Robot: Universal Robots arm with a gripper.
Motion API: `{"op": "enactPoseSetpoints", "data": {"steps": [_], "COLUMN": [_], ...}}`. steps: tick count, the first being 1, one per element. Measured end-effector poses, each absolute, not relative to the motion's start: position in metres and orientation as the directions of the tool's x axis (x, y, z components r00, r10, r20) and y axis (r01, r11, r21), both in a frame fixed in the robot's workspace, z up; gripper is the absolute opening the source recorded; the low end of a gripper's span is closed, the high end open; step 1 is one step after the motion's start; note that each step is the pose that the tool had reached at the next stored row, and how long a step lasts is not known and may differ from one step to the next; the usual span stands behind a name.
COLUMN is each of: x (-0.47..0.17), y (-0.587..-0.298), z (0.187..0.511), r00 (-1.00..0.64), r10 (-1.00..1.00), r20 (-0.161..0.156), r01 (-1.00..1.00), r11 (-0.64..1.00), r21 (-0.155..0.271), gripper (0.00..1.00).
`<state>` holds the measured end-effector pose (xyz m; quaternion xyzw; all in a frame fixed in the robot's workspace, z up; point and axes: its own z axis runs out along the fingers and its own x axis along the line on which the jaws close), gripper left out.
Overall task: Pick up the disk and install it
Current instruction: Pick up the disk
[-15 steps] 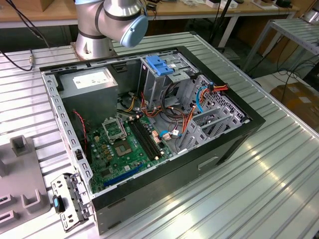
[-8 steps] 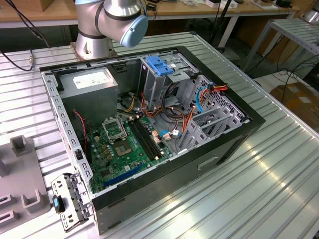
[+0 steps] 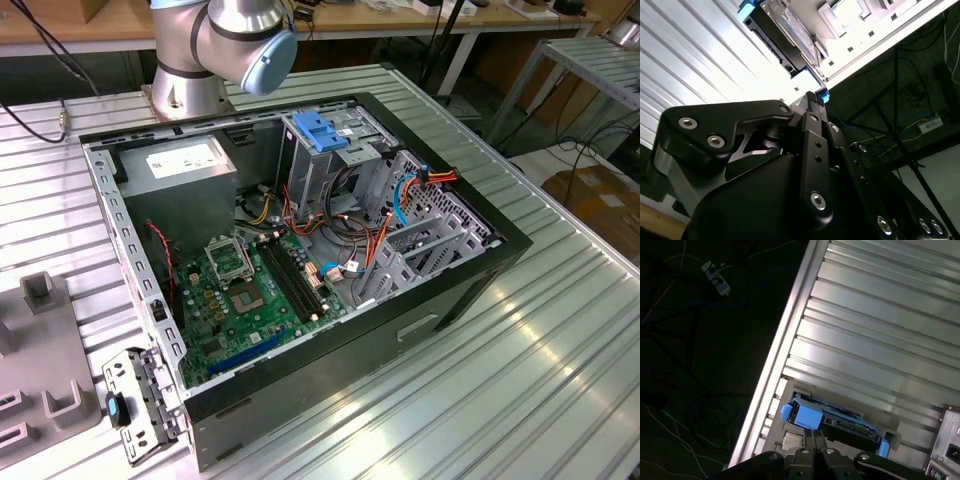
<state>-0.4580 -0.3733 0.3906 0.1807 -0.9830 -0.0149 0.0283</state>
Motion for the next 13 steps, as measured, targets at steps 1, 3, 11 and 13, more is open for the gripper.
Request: {"op": "enactPoseSetpoints", "data": {"steps": [1, 3, 11, 13], "x": [-0.4581, -0.4581, -0.458, -0.458], "y": [-0.3732, -0.3732, -0.3732, -0.3732], "z": [0.3905, 0.3905, 0.3904, 0.3904], "r00": [-0.928, -0.912, -0.9, -0.9], "r10": [-0.369, -0.408, -0.434, -0.434], "r20": [0.05, 0.05, 0.05, 0.05], "r01": [-0.368, -0.406, -0.432, -0.432], "r11": [0.929, 0.913, 0.901, 0.901], "r21": [0.039, 0.039, 0.039, 0.039], "gripper": [0.11, 0.11, 0.11, 0.11]}}
